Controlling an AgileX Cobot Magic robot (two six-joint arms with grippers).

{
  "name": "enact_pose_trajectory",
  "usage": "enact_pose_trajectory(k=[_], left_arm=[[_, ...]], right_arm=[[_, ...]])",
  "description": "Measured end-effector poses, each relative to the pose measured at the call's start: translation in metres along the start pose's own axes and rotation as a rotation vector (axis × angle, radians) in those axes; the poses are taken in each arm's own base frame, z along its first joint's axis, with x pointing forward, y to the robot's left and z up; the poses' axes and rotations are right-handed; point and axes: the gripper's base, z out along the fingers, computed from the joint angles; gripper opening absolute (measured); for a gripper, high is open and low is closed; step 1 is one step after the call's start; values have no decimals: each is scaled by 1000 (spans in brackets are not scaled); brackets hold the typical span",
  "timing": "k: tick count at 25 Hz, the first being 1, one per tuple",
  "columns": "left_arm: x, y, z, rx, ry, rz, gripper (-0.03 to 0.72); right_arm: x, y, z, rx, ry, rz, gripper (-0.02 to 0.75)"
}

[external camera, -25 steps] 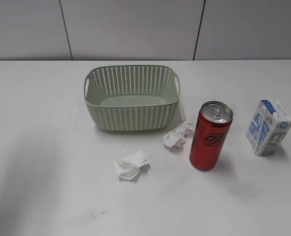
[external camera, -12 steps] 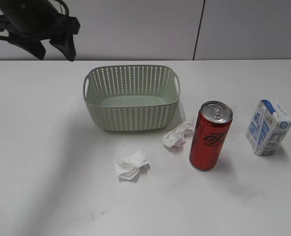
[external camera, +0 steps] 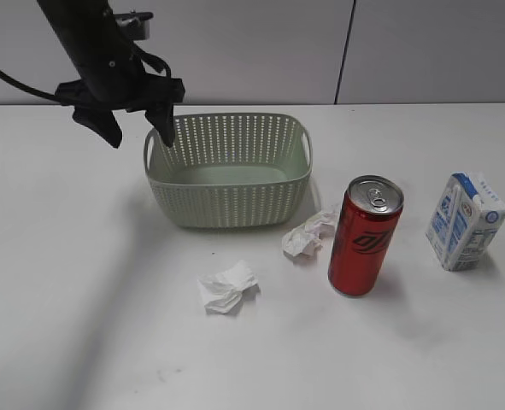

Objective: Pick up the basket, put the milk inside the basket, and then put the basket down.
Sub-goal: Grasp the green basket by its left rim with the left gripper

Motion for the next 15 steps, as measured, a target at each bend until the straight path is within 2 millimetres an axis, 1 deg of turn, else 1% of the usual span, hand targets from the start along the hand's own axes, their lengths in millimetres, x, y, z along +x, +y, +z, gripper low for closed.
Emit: enact_pose_trajectory(k=[5,8,15], left_arm=[[-2,4,30,-24,27,-23,620],[-4,7,45,-35,23,-49,610],[-3,11,66,-54,43,-121,590]], right_arm=[[0,0,0,0,0,0,590],[0,0,0,0,0,1,590],[0,0,0,0,0,9,590]])
